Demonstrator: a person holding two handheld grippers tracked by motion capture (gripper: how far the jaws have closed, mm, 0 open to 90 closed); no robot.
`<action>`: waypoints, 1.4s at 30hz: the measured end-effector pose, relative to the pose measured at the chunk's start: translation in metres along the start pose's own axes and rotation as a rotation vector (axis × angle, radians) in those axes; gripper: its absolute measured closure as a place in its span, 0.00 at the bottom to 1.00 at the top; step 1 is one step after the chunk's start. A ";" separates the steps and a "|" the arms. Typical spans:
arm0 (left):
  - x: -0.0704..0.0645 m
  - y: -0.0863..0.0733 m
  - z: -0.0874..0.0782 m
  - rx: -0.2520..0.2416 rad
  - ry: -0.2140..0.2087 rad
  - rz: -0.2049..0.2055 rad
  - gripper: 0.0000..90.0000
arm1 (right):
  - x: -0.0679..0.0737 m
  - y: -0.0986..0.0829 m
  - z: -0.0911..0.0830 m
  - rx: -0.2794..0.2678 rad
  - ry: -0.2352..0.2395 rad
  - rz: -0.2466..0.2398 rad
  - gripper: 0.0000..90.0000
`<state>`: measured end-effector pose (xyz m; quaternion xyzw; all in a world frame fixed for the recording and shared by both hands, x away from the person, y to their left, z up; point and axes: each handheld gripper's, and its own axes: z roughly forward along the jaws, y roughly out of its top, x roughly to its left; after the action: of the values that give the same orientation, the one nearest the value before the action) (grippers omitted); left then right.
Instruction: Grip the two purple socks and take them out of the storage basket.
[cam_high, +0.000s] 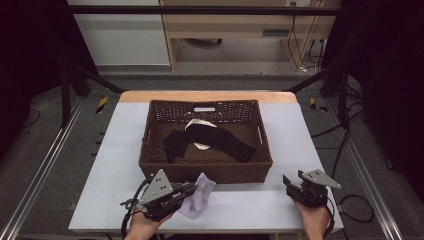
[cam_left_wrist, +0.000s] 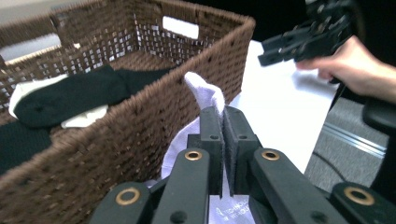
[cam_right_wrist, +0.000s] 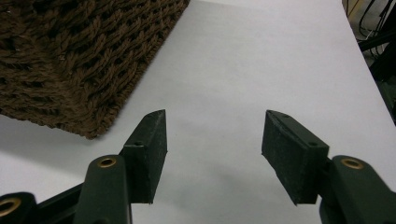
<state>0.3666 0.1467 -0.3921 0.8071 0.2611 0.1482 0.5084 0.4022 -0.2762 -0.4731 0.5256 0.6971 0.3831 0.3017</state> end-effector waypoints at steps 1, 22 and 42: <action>0.000 -0.003 0.005 0.014 0.000 -0.002 0.96 | 0.000 0.000 0.000 0.000 -0.001 -0.003 0.45; 0.003 -0.038 0.061 0.154 0.011 -0.028 0.91 | 0.002 0.000 0.007 0.029 0.011 -0.017 0.45; 0.026 -0.040 0.007 0.079 0.061 -0.108 0.60 | 0.000 -0.001 0.005 0.031 0.005 -0.010 0.44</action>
<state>0.3810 0.1702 -0.4322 0.8065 0.3252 0.1346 0.4751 0.4060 -0.2752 -0.4771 0.5259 0.7063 0.3719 0.2938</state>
